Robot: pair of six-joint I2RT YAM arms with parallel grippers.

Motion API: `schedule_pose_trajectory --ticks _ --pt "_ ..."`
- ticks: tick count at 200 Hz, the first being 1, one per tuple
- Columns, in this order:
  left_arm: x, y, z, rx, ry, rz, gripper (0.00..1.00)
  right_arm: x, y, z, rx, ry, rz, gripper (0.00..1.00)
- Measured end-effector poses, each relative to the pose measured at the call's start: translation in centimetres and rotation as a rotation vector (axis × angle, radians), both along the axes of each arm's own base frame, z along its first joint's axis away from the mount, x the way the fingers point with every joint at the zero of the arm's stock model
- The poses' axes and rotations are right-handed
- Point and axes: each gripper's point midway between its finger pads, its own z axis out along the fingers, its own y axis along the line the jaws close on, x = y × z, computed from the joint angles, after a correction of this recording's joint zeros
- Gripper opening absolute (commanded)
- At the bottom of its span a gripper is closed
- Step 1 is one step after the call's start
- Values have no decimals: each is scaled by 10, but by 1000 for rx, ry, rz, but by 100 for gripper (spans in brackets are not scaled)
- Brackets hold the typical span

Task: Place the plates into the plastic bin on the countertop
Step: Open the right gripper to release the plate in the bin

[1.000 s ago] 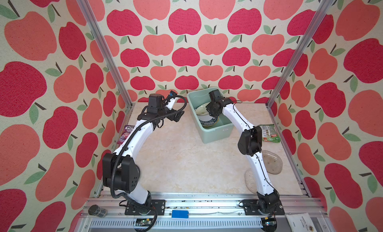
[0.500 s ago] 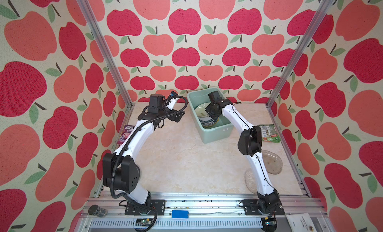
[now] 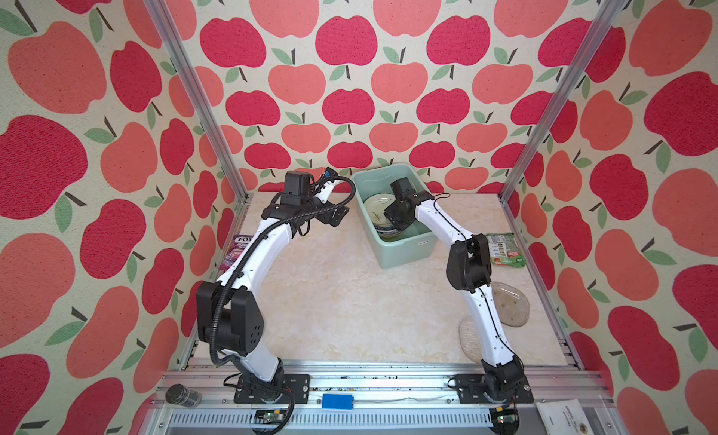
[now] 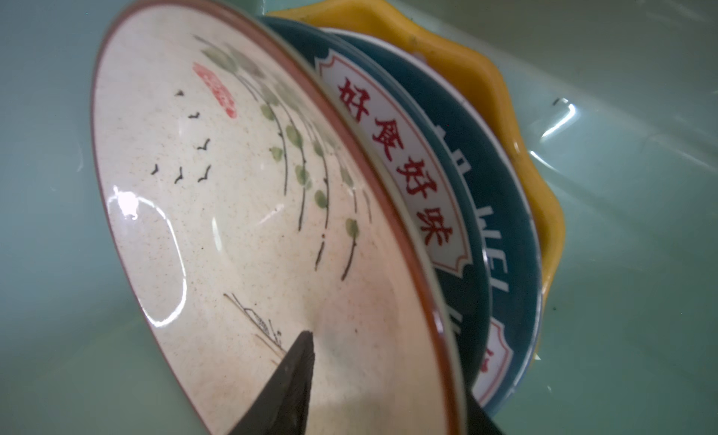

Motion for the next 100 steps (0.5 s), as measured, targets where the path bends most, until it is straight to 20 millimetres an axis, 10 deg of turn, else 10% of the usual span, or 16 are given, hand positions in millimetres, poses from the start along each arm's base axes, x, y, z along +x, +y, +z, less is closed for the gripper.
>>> schedule_pose_trajectory --ticks 100 --pt "11 15 5 -17 -1 130 99 2 -7 9 -47 -39 46 74"
